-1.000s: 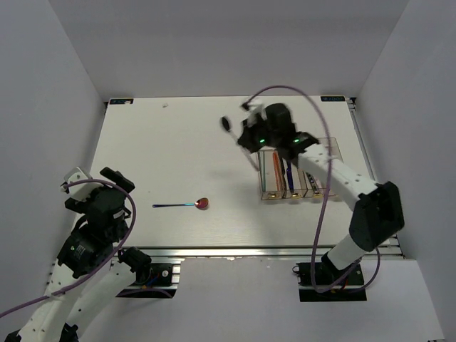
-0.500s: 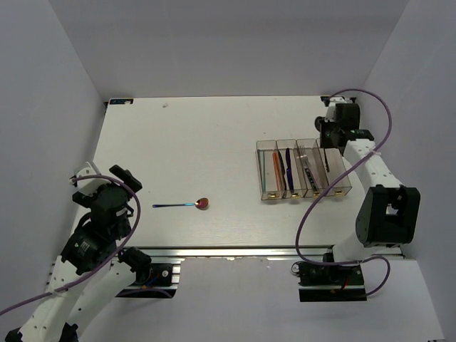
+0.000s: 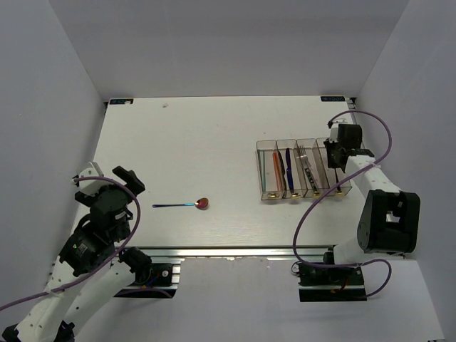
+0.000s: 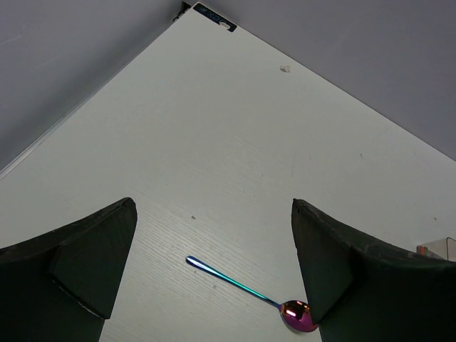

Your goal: Sort the eating utensils into containers

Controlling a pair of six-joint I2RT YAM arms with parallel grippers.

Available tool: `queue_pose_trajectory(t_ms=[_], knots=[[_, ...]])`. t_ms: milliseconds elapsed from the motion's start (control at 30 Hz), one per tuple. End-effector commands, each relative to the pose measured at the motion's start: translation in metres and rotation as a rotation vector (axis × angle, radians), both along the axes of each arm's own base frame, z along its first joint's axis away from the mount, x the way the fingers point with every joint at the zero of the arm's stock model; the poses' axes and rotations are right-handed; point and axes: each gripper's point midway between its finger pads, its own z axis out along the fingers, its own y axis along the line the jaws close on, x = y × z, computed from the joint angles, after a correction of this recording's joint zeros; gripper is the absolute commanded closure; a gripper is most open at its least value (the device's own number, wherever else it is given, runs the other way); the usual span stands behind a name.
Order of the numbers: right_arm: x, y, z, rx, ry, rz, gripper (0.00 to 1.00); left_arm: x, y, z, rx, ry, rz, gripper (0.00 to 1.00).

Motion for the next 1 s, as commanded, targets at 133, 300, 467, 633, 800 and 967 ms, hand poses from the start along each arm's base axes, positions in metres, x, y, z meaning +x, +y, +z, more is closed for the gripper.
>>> queue_pose_trajectory(t_ms=[133,300,467,633,800,967], knots=[[0.026,-0.015,0.008,-0.006,-0.040,-0.048,1.00,-0.002,0.000,0.000,-0.003,-0.009,-0.004,0.02],[0.032,-0.010,0.012,0.023,-0.050,-0.041,0.67,-0.001,0.000,0.000,0.000,-0.005,0.001,0.02],[0.037,-0.005,0.033,0.051,-0.095,-0.037,0.11,0.001,-0.003,-0.002,0.012,0.012,-0.005,0.02],[0.037,0.008,0.094,0.139,-0.242,-0.036,0.11,0.009,-0.010,-0.006,0.043,0.053,-0.015,0.02],[0.020,0.027,0.163,0.140,-0.405,-0.143,0.11,0.039,-0.053,-0.045,-0.023,0.278,-0.018,0.02],[-0.006,0.049,0.190,0.088,-0.411,-0.204,0.11,0.057,-0.085,-0.080,-0.269,0.414,0.206,0.02]])
